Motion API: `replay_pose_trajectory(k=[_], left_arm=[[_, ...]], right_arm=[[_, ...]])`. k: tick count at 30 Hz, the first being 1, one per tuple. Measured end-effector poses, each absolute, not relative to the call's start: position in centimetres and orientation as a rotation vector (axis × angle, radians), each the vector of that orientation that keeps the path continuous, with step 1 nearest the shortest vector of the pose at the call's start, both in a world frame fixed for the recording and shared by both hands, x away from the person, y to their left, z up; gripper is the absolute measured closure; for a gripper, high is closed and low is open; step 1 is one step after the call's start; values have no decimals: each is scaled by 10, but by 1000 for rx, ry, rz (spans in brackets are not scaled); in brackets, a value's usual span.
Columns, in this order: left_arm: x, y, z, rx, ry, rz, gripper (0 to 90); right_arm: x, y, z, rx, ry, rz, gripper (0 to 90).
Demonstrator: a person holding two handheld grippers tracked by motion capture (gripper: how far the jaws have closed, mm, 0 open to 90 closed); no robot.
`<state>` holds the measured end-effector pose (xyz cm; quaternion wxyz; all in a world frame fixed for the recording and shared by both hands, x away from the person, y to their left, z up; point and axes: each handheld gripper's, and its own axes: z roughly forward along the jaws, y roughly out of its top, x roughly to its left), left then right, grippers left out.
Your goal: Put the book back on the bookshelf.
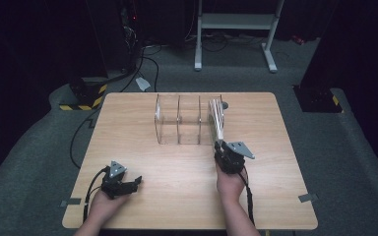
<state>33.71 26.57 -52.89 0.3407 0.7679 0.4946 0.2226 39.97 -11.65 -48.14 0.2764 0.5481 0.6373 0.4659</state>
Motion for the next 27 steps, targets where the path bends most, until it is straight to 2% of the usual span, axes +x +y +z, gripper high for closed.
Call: replay_pose_trajectory(k=[27], left_arm=[[337,266,-529,1999,1287,579,223]], right_arm=[[405,-107,-484,1517,1669,1209,728]])
